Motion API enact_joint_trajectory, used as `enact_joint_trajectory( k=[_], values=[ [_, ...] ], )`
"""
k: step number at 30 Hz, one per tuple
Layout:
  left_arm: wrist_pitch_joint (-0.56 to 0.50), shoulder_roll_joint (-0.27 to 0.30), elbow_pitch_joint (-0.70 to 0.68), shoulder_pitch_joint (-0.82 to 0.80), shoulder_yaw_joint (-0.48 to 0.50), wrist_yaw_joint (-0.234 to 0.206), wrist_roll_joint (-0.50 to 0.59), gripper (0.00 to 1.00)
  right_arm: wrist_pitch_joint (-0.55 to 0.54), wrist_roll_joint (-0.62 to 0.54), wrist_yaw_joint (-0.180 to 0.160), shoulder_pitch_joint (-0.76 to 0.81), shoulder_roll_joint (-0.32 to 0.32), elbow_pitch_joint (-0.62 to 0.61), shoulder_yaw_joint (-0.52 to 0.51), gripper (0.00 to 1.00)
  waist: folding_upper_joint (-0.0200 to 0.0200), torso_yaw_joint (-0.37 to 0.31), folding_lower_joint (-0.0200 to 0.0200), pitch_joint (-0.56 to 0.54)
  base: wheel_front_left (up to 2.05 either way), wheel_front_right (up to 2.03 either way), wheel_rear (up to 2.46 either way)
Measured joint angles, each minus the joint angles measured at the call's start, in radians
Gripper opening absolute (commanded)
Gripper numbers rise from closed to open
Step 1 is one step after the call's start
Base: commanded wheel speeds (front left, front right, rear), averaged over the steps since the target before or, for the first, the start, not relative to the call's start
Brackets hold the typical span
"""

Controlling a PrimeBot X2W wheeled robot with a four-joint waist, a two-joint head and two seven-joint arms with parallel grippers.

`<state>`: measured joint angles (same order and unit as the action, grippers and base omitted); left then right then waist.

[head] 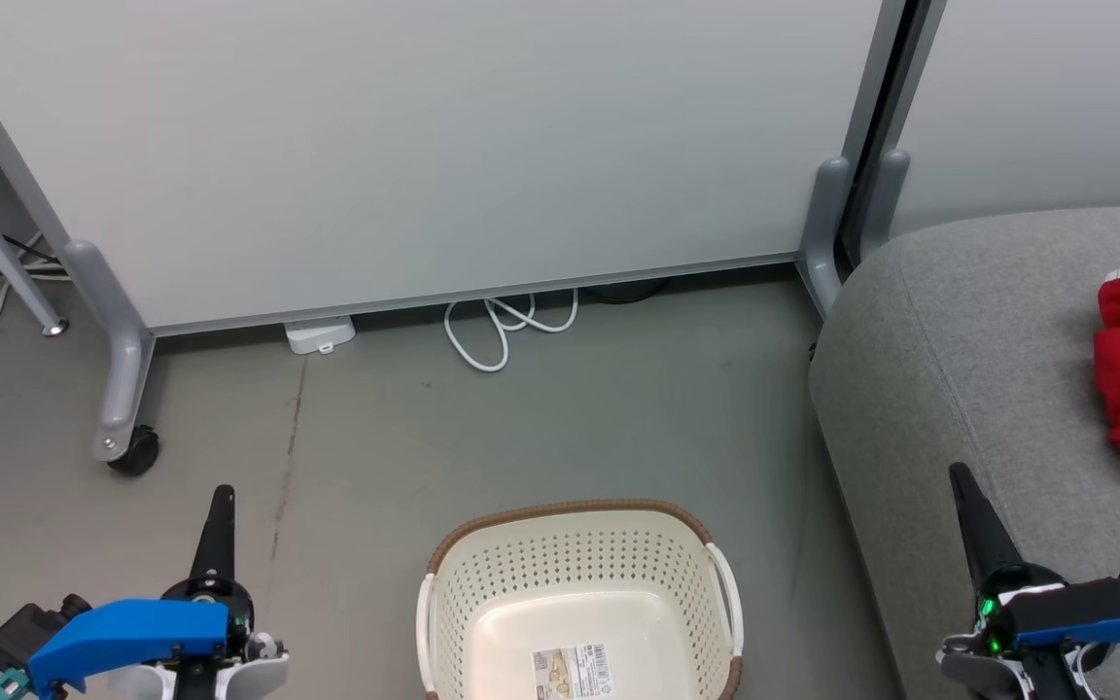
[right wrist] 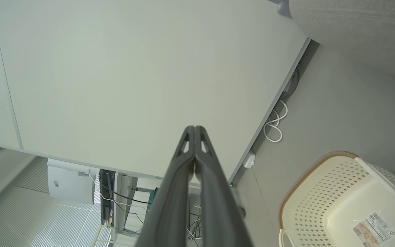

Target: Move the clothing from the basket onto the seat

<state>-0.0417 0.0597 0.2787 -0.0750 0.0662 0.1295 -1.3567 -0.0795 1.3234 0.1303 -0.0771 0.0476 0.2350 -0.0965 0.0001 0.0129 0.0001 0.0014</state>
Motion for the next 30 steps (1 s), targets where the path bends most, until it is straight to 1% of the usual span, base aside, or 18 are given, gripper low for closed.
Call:
enact_joint_trajectory(
  k=[30],
  values=[
    [-0.060,-0.007,-0.027,-0.024,0.041,0.000,-0.209,0.00,-0.026,0.235,0.000,-0.022,0.000,0.007,-0.014,0.00,0.0000,-0.010,-0.0001,0.001,0.00,0.00,0.00]
  ],
)
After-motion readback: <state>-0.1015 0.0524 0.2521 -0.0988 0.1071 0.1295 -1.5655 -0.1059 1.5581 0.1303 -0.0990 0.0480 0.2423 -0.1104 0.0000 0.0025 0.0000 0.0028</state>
